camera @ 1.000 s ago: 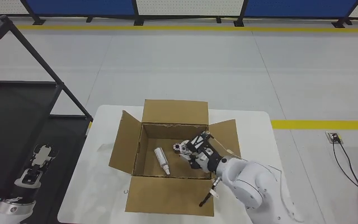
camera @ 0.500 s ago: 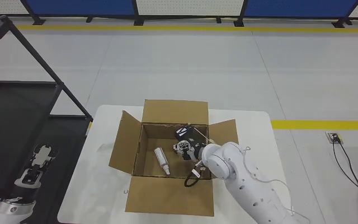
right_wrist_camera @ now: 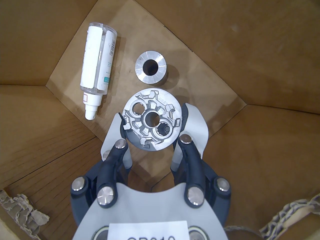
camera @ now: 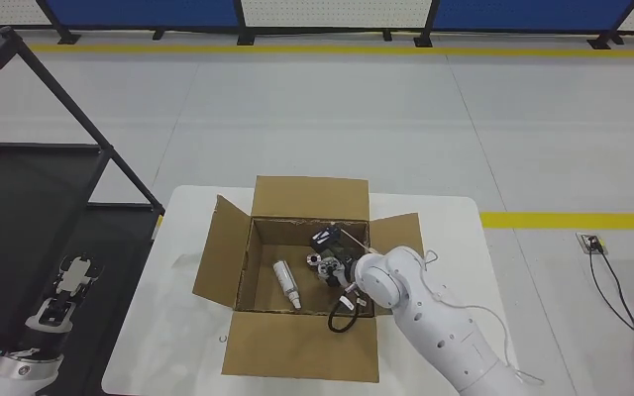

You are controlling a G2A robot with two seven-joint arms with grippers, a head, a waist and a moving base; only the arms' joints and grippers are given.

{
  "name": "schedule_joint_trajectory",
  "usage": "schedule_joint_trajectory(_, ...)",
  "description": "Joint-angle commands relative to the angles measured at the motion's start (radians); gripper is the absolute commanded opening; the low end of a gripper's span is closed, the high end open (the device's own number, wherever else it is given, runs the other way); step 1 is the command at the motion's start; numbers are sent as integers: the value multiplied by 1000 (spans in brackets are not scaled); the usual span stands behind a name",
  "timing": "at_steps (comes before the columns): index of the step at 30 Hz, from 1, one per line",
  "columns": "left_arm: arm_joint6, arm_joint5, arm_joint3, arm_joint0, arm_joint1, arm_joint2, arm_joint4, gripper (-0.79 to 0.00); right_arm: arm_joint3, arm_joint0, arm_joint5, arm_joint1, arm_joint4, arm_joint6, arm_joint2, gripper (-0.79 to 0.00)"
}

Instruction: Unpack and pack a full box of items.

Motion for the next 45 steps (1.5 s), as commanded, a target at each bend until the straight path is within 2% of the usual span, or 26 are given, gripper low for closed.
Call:
schedule_joint_trajectory(1,0,0,0,0,0,0,0,0,7,3,-3,-2,-2,3,-2,-449)
schedule_joint_trajectory(11,0,0,0,0,0,0,0,0,0,1,-26,-2,-9,9,7,-400)
schedule_joint_trajectory(12,0,0,0,0,0,0,0,0,-3,-1,-27,-2,-10,11,9,-345)
schedule_joint_trajectory(14,0,0,0,0,0,0,0,0,-6,-3,-32,-1,-11,15,11,-105)
schedule_joint_trajectory(15,0,0,0,0,0,0,0,0,-9,-4,-33,-1,-13,15,12,-65)
schedule_joint_trajectory(19,0,0,0,0,0,0,0,0,-15,-9,-38,-1,-17,16,16,0)
schedule_joint_trajectory(27,0,0,0,0,0,0,0,0,-83,-36,-47,8,-30,-3,43,0)
schedule_joint_trajectory(30,0,0,0,0,0,0,0,0,-188,-84,-83,23,-25,-23,85,0)
schedule_joint_trajectory(34,0,0,0,0,0,0,0,0,-403,-185,-162,54,-21,-20,162,0)
schedule_joint_trajectory(38,-4,1,-7,5,0,6,12,0,-591,-270,-192,72,-29,-20,212,0)
schedule_joint_trajectory(41,-27,-49,-7,17,1,13,18,0,-718,-338,-228,85,-52,-73,245,0)
schedule_joint_trajectory(45,-126,-122,3,39,8,8,37,0,-779,-391,-262,95,-79,-130,267,0)
